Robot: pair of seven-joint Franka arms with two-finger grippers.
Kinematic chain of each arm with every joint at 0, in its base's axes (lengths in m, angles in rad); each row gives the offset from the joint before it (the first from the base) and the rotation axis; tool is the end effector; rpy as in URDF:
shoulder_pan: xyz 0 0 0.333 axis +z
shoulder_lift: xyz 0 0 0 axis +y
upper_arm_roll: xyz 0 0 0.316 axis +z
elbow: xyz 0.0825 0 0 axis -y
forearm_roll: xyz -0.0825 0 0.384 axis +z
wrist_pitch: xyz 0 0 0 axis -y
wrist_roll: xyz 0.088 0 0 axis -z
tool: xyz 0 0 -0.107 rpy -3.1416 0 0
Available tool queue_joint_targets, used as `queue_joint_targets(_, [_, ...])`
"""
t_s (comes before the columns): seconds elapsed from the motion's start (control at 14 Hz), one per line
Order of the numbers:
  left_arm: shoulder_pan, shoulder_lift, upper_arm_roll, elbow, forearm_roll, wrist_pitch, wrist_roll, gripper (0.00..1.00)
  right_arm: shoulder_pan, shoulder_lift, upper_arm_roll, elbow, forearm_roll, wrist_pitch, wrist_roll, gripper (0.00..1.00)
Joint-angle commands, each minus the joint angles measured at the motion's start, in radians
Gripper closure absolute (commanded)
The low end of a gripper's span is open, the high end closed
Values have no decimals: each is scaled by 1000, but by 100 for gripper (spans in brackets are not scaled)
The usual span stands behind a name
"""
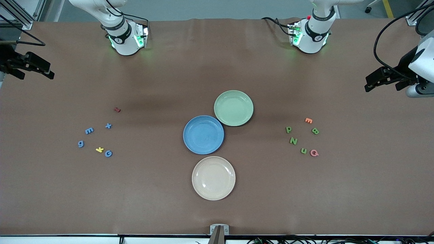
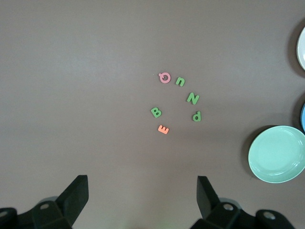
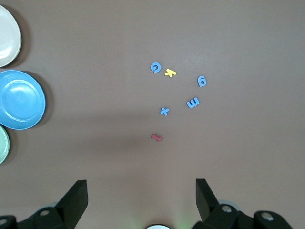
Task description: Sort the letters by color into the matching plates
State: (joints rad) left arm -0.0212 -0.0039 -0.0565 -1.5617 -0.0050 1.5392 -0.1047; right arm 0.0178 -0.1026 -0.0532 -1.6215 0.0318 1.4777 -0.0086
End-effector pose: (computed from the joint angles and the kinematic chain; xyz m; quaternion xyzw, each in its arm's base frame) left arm 0.5485 -0.0433 0.6282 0.9999 0.0134 -0.0095 0.0015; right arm 0.5122 -0.0161 0.6476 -0.9995 0.0120 0.0203 0.0190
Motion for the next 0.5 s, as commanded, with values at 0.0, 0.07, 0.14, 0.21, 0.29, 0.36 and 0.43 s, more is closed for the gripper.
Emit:
queue_joint_targets(0.0, [7,-4,-6,15,-6,-22,20,0,-18,-32,19,-29,-35,10,-14,0])
queue_joint_targets(0.07, [7,-4,-6,15,-6,-22,20,0,-18,-32,19,-29,-35,10,-13,0])
queue_joint_targets(0.14, [7,-2,-6,15,-6,-22,20,0,-18,-32,18,-29,-35,9,-11,0])
queue_joint_targets(0.21, [9,-2,-5,15,-9,-22,20,0,-19,-32,18,-31,-32,7,-10,0])
queue_joint_targets(0.29, [9,-2,-6,14,-10,-22,16,0,-19,-34,18,-31,-32,6,-10,0])
queue_joint_targets(0.36, [9,-2,-6,8,-12,-24,10,0,-19,-34,16,-31,-26,3,-8,0])
queue_joint_targets(0.43, [7,-2,-6,6,-13,-28,5,0,-21,-34,15,-31,-23,1,-8,0])
